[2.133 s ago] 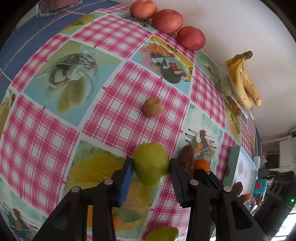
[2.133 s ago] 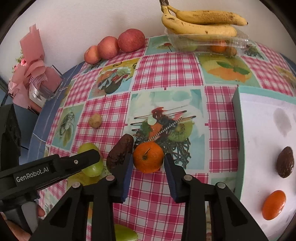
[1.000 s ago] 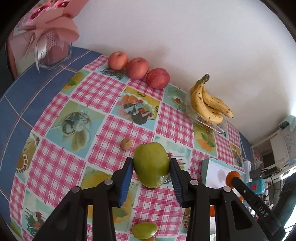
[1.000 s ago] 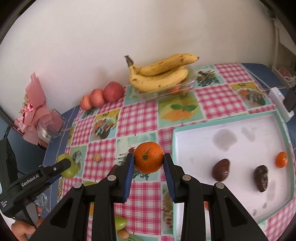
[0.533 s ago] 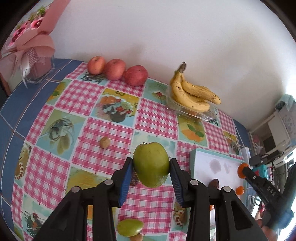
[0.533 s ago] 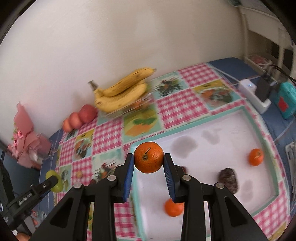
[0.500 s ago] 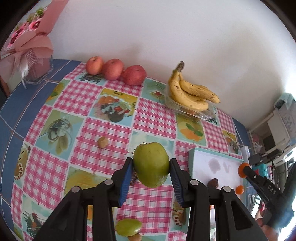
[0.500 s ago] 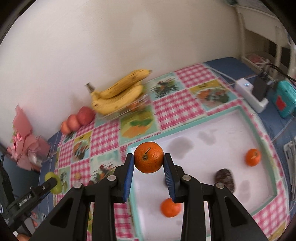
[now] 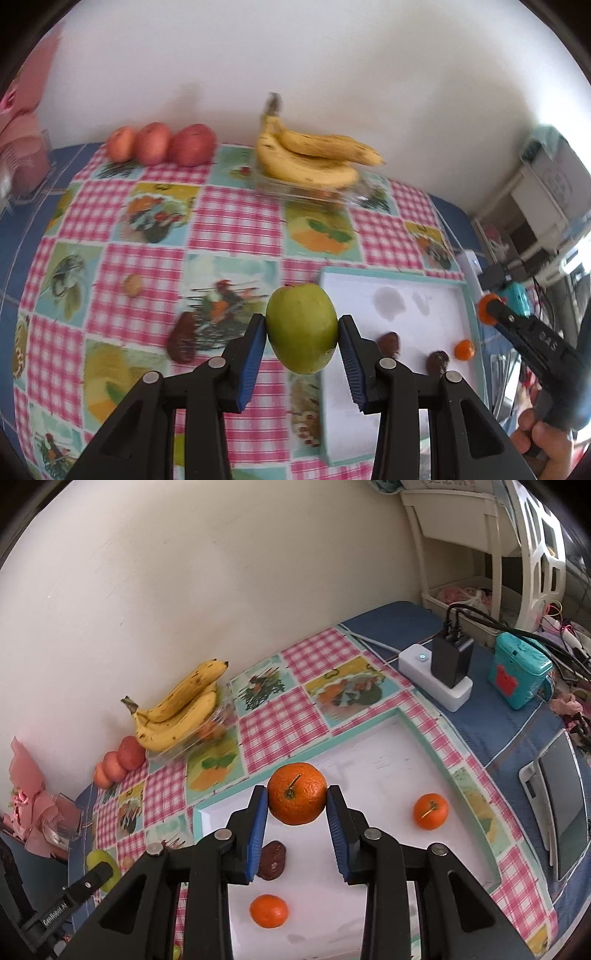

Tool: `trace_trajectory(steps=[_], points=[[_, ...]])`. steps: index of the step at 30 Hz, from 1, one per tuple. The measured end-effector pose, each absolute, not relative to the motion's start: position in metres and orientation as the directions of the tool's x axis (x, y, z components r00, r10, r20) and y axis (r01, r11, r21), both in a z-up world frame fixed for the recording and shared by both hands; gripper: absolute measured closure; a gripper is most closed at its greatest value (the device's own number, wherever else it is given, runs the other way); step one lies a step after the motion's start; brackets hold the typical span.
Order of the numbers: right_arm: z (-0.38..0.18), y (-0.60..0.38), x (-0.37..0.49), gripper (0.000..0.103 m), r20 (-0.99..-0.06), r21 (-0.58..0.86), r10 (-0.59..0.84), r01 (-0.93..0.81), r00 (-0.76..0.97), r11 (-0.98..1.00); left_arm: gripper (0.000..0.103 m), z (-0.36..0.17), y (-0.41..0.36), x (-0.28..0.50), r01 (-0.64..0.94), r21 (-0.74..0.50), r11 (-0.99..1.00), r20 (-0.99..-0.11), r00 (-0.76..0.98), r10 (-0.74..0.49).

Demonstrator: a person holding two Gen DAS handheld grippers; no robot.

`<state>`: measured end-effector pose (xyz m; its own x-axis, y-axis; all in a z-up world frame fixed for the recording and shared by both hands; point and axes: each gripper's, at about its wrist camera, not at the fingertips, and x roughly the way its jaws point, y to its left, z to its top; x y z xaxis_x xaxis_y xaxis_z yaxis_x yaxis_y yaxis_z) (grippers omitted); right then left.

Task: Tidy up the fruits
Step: 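Carry the mango and orange over the white tray and open both tools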

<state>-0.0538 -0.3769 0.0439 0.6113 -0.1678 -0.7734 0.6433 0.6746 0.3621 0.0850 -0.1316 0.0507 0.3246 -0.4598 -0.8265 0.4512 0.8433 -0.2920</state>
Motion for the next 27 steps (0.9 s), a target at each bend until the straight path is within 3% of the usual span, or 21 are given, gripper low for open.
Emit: trace_trajectory(steps=[10,27], points=[[0.032,-0.383,-0.047,0.069,-0.784,0.338,-0.177,0.648,0.595,0.682,0.061,0.023,-0.195,0.07,0.56,-0.272,0.782,-0.838,0.261,-0.479],[-0.052,-0.389,-0.02,0.069,-0.866,0.282,-0.117,0.669,0.486,0.688,0.061,-0.038,-0.228,0.081,0.572,-0.29,0.767,-0.854,0.208,-0.478]])
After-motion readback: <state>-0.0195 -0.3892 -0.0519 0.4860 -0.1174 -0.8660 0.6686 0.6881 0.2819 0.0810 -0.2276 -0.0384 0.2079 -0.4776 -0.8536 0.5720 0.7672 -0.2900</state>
